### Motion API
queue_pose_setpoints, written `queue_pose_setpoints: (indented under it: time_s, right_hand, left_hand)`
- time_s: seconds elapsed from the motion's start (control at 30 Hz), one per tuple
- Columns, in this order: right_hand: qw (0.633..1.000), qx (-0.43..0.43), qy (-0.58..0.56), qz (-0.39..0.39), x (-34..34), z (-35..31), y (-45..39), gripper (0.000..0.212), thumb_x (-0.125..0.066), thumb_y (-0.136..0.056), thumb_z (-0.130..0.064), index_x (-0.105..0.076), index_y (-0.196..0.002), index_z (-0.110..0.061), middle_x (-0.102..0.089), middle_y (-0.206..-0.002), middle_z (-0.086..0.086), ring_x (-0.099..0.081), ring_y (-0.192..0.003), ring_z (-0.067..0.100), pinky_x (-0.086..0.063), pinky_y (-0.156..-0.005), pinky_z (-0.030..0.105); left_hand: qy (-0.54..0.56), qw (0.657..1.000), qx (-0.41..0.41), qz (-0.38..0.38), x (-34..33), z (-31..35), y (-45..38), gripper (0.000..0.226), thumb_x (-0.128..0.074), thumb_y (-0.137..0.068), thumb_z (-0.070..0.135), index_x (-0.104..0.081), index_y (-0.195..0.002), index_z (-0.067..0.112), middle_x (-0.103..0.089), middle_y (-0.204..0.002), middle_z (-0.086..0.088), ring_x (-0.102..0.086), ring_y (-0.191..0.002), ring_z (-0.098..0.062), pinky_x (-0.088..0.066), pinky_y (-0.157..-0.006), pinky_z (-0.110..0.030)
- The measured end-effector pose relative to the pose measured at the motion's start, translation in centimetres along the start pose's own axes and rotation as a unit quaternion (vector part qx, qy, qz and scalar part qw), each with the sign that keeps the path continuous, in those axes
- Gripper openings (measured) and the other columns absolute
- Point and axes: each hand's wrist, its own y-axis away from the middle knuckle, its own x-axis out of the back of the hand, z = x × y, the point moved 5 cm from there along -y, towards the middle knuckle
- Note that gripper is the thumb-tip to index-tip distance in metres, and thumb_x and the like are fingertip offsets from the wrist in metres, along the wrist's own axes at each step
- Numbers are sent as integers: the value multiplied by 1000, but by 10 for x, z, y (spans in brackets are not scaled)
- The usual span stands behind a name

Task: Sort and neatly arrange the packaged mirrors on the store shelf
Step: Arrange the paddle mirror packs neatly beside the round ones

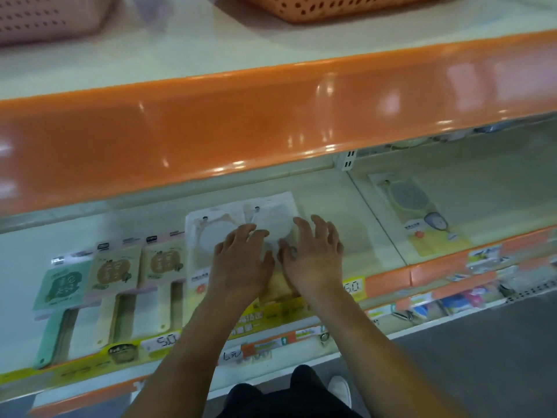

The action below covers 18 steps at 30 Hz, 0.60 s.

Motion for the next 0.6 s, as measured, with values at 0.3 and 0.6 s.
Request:
queue_pose_setpoints:
  time_s: [0.3,0.6]
  right_hand:
    - [998,-62,0,1,48,102,-29,58,-47,-94,-51,-37,-145,-26,-25,-156,9,-14,-145,38,-19,-115,50]
    - [996,-76,34,5,80,178,-54,56,-52,-91,-50,-42,-141,-27,-28,-155,11,-15,-144,42,-19,-114,53]
  left_hand:
    - [-7,998,-56,-34,-41,106,-32,44,-45,-94,41,-42,-137,31,-31,-149,6,-29,-137,-18,-26,-107,-36]
    - [6,996,-78,-42,-74,179,-58,45,-45,-95,41,-40,-138,29,-30,-149,5,-27,-138,-18,-24,-109,-36]
